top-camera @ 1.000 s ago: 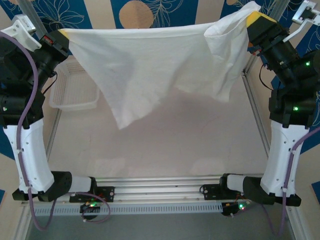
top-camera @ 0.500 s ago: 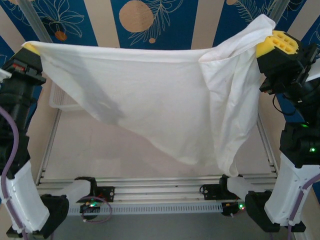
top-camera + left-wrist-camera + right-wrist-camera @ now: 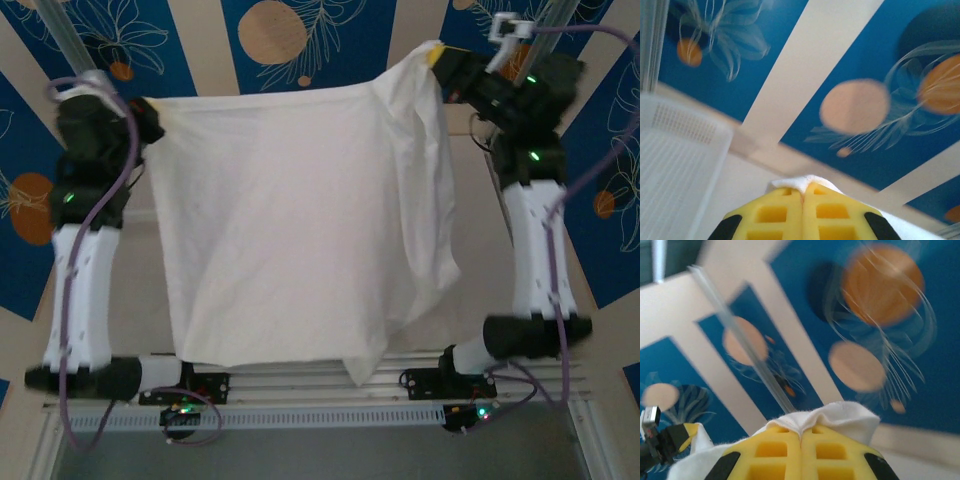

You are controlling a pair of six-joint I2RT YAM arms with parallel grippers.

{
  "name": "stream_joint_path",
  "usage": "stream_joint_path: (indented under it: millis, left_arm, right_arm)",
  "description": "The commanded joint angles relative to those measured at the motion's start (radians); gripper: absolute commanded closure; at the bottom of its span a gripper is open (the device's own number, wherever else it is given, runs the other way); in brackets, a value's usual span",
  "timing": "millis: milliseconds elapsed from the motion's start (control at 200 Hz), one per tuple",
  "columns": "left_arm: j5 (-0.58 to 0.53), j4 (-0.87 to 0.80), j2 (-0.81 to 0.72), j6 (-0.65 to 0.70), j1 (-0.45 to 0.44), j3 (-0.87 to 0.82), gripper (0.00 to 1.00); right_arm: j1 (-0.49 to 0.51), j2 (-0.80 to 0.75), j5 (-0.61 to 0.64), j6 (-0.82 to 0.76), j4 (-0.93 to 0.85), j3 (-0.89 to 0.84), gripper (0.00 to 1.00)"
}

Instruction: Fold the inside-out t-shirt

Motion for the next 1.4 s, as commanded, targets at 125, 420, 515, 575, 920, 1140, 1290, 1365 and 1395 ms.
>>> stream_joint_path:
  millis: [125, 420, 515, 575, 920, 1140, 1290, 1365, 1395]
  left_arm:
    - [-0.002, 0.084, 0.385, 0.072, 0.013, 0.120, 0.69]
    - [0.075, 0.107, 0.435, 0.107, 0.007, 0.187, 0.40]
    - [0.127, 0.082, 0.352, 0.072, -0.017, 0.105, 0.41]
    - [0.152, 0.064, 0.290, 0.040, -0.057, 0.015, 0.41]
    - [0.113, 0.140, 0.138, -0.084, -0.403, -0.568, 0.43]
    - [0.044, 0.114, 0.318, -0.131, -0.376, -0.614, 0.71]
    - [0.041, 0.109, 0.436, -0.196, -0.293, -0.612, 0.79]
    - [0.050, 0.129, 0.467, -0.206, -0.249, -0.615, 0.80]
    - [0.048, 0.137, 0.475, -0.203, -0.235, -0.612, 0.80]
  right_arm:
    - [-0.030, 0.526, 0.117, 0.089, -0.426, 0.513, 0.39]
    - [-0.091, 0.784, -0.026, 0.205, -0.631, 0.870, 0.01]
    - [-0.079, 0.635, 0.034, 0.113, -0.567, 0.620, 0.01]
    - [-0.080, 0.574, 0.051, 0.056, -0.603, 0.544, 0.01]
    - [-0.197, -0.049, 0.196, 0.131, -0.364, -0.641, 0.14]
    - [-0.401, -0.176, 0.158, 0.236, -0.309, -1.071, 0.46]
    - [-0.361, -0.156, 0.216, 0.194, -0.376, -1.091, 0.31]
    - [-0.316, -0.112, 0.259, 0.201, -0.413, -1.072, 0.29]
    - [-0.295, -0.090, 0.260, 0.193, -0.406, -1.069, 0.29]
